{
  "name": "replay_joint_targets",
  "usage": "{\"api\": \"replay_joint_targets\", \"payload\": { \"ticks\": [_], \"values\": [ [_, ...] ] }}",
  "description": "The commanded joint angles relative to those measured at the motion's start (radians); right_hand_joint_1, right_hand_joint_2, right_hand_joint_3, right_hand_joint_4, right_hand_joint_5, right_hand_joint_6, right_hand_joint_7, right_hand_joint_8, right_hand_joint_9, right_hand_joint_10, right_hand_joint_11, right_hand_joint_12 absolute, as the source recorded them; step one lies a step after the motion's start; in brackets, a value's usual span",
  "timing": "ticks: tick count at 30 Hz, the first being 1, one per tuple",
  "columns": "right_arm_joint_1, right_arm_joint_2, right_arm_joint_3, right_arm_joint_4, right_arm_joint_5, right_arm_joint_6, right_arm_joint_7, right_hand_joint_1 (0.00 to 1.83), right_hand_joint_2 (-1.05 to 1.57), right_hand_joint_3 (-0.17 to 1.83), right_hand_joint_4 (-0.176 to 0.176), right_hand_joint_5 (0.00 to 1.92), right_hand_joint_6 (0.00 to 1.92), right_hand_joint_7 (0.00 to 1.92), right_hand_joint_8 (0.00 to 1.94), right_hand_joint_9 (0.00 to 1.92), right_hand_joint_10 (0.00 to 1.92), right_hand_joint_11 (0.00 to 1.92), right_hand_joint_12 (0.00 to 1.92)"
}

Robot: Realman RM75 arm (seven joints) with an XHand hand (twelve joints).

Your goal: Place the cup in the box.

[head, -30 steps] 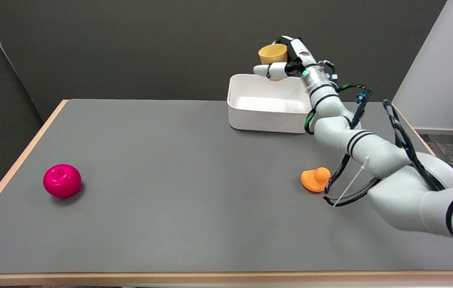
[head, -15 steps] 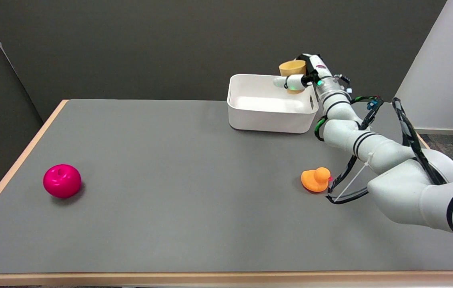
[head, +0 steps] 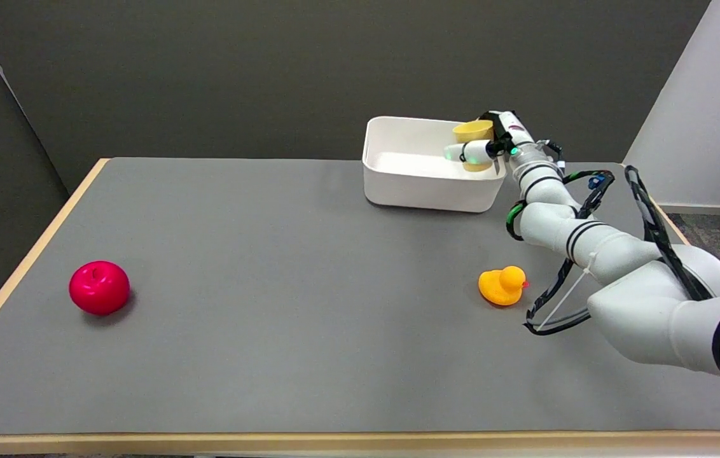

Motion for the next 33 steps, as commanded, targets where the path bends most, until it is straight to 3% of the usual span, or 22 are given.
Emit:
{"api": "replay_joint_targets", "payload": {
  "ticks": [1, 3, 5, 15, 22, 25, 28, 33],
  "values": [
    [-0.064, 0.024, -0.012, 0.091, 0.017, -0.055, -0.002, 0.72, 0.66, 1.00, 0.061, 0.13, 0.38, 0.18, 0.29, 0.14, 0.58, 0.07, 1.06],
    [-0.069, 0.024, -0.022, 0.108, 0.017, -0.054, 0.000, 0.63, 0.59, 0.95, 0.070, 0.03, 0.25, 0.01, 0.10, 0.00, 0.24, 0.00, 0.81],
    [-0.076, 0.026, -0.027, 0.129, 0.017, -0.047, 0.000, 0.61, 0.58, 0.93, 0.069, 0.02, 0.19, 0.00, 0.00, 0.00, 0.01, 0.00, 0.67],
    [-0.129, 0.047, -0.048, 0.307, 0.009, -0.015, 0.000, 0.58, 0.56, 0.89, 0.082, 0.02, 0.17, 0.00, 0.00, 0.00, 0.00, 0.00, 0.41],
    [-0.154, 0.054, -0.058, 0.370, 0.002, -0.001, -0.007, 0.57, 0.56, 0.89, 0.083, 0.03, 0.18, 0.00, 0.00, 0.00, 0.00, 0.00, 0.38],
    [-0.155, 0.054, -0.062, 0.366, -0.010, 0.000, -0.008, 0.53, 0.55, 0.87, 0.083, 0.03, 0.11, 0.00, 0.00, 0.00, 0.00, 0.00, 0.23],
    [-0.155, 0.054, -0.063, 0.360, -0.011, 0.000, -0.008, 0.55, 0.57, 0.65, 0.068, 0.00, 0.00, 0.00, 0.00, 0.00, 0.00, 0.00, 0.00],
    [-0.154, 0.054, -0.068, 0.360, -0.011, 0.007, -0.008, 0.55, 0.56, 0.62, 0.059, 0.00, 0.00, 0.00, 0.00, 0.00, 0.00, 0.00, 0.00]
  ]
}}
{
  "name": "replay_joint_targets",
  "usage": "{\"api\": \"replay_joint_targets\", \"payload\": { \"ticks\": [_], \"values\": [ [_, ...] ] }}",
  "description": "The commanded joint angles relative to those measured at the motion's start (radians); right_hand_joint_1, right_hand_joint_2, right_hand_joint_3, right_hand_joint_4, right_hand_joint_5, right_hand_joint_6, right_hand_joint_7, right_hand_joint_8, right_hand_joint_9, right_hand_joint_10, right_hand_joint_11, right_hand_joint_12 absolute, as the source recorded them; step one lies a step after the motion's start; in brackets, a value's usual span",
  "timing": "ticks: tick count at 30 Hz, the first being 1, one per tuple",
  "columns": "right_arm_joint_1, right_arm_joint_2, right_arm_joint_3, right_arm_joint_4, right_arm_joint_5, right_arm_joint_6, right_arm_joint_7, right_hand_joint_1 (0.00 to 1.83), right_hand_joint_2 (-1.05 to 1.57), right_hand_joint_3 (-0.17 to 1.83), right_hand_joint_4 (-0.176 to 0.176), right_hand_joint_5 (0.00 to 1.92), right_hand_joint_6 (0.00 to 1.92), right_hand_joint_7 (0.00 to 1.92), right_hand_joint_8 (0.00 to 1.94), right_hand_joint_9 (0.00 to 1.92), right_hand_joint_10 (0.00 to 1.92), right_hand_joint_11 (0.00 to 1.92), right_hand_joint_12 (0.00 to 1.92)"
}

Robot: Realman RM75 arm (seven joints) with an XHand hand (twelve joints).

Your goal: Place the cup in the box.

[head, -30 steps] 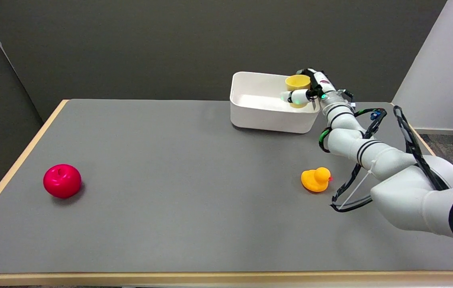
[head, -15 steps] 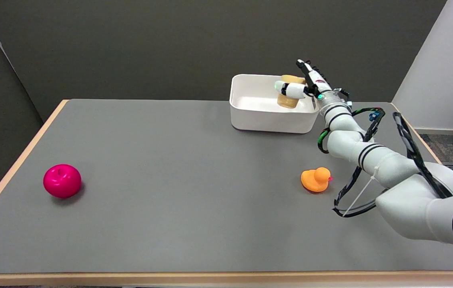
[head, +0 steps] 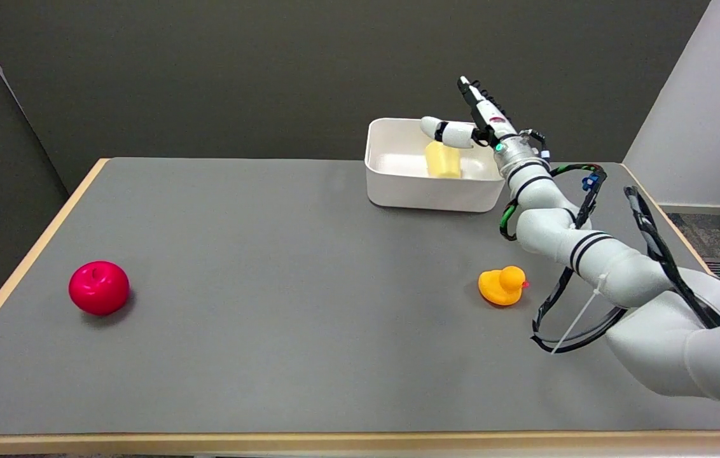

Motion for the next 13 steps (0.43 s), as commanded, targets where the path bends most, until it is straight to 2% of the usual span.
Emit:
{"api": "replay_joint_targets", "payload": {
  "ticks": [1, 5, 13],
  "values": [
    [-0.035, 0.011, -0.024, 0.078, -0.013, 0.033, 0.000, 0.55, 0.56, 0.62, 0.059, 0.00, 0.00, 0.00, 0.00, 0.00, 0.00, 0.00, 0.00],
    [-0.111, 0.034, -0.033, 0.219, 0.002, 0.107, 0.004, 0.55, 0.56, 0.62, 0.058, 0.00, 0.00, 0.00, 0.00, 0.00, 0.00, 0.00, 0.00],
    [-0.388, 0.128, -0.009, 0.733, -0.006, 0.247, -0.005, 0.41, 0.60, 0.70, 0.046, 0.00, 0.00, 0.00, 0.00, 0.00, 0.00, 0.00, 0.00]
  ]
}}
